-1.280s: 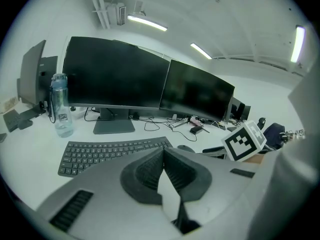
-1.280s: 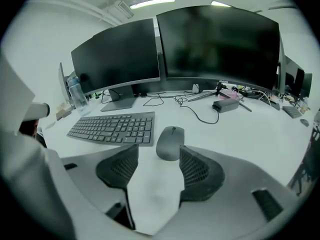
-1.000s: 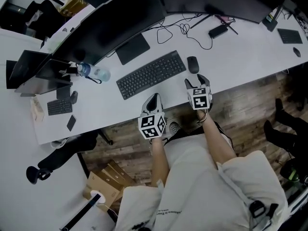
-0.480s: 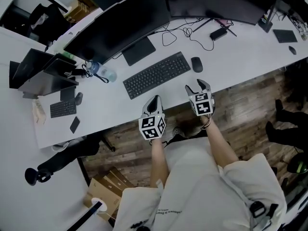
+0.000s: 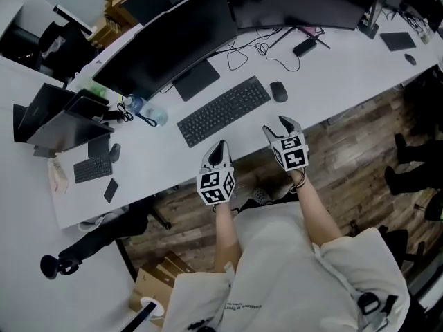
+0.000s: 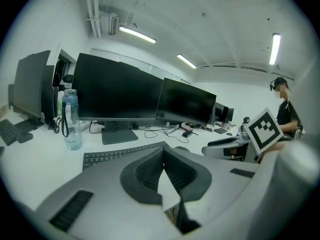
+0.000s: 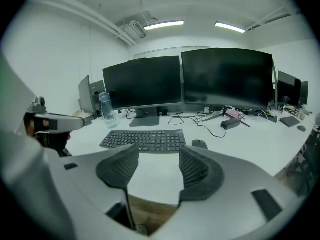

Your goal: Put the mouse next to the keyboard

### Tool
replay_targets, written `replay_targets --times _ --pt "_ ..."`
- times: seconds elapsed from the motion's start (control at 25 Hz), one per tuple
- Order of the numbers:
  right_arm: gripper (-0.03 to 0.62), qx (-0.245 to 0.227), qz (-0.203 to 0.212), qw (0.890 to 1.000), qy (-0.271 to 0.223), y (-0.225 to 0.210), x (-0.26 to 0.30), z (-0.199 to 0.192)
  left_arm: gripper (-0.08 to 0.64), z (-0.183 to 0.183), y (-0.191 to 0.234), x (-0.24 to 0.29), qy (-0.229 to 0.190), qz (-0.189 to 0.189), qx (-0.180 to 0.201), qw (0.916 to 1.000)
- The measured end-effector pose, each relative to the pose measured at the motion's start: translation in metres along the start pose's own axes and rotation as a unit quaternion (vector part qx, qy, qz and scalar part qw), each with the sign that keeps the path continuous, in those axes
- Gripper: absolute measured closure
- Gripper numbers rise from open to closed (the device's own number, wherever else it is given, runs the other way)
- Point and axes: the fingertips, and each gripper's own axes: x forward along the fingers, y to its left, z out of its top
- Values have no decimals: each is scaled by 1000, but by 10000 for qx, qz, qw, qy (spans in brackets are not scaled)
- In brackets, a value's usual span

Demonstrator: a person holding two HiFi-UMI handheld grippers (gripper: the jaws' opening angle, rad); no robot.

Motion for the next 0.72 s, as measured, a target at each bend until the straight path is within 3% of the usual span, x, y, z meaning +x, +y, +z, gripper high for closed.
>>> replay_targets --times 0.32,0.72 --pt "394 66 495 9986 -163 19 -10 -1 538 -3 -7 -11 -23 -70 97 9999" --pt "504 40 395 9990 -186 20 -15 1 538 -3 -2 -25 -86 73 114 9999"
